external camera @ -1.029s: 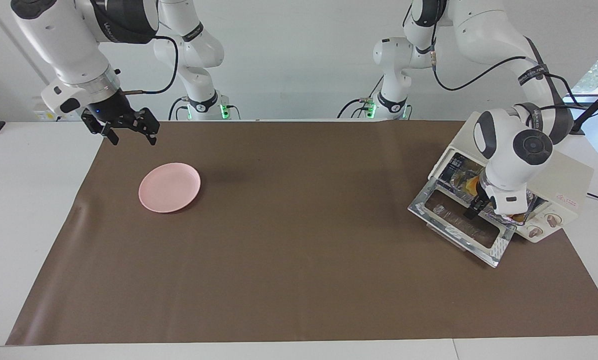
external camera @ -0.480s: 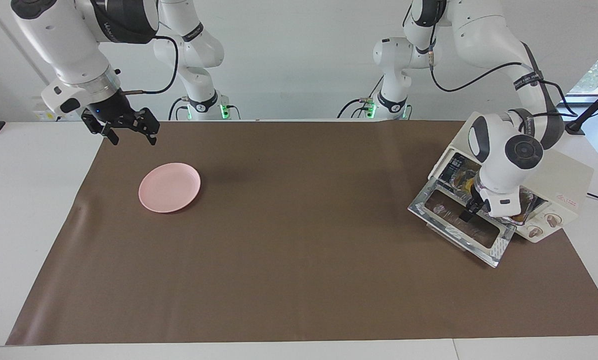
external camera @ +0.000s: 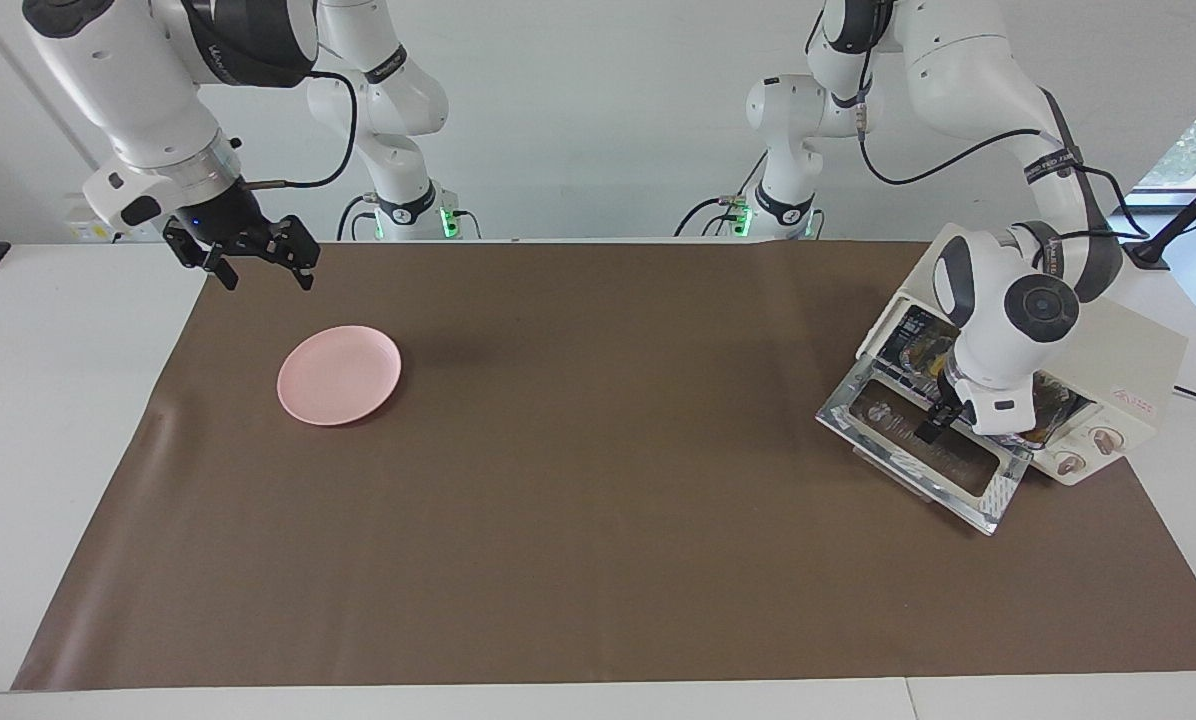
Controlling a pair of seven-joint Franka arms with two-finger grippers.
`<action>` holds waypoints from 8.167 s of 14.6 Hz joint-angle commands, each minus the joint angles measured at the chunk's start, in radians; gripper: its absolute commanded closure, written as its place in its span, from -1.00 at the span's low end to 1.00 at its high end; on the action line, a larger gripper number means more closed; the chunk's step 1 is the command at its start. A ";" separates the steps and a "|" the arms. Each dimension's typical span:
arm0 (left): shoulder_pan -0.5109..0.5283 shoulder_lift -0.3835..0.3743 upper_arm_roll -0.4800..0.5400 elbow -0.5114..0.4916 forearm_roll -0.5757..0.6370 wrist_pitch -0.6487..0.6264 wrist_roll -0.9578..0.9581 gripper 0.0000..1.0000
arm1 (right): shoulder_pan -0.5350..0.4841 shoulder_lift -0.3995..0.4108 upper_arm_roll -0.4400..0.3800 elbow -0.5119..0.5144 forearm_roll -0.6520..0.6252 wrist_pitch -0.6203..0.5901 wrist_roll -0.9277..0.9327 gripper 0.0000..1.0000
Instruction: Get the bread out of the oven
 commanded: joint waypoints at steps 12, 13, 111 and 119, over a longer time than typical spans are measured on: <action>-0.014 -0.016 -0.012 0.012 0.022 0.000 -0.019 1.00 | -0.007 -0.029 0.005 -0.038 0.011 0.002 -0.028 -1.00; -0.014 -0.016 -0.027 0.030 0.012 0.000 -0.020 1.00 | -0.007 -0.029 0.005 -0.038 0.011 0.002 -0.028 -1.00; 0.147 -0.327 -0.213 0.092 -0.182 -0.492 0.674 -1.00 | 0.461 0.259 0.067 -0.192 0.021 0.495 0.578 -1.00; 0.107 -0.402 -0.195 0.015 -0.197 -0.385 0.725 -1.00 | 0.504 0.371 0.065 -0.186 0.010 0.622 0.681 -1.00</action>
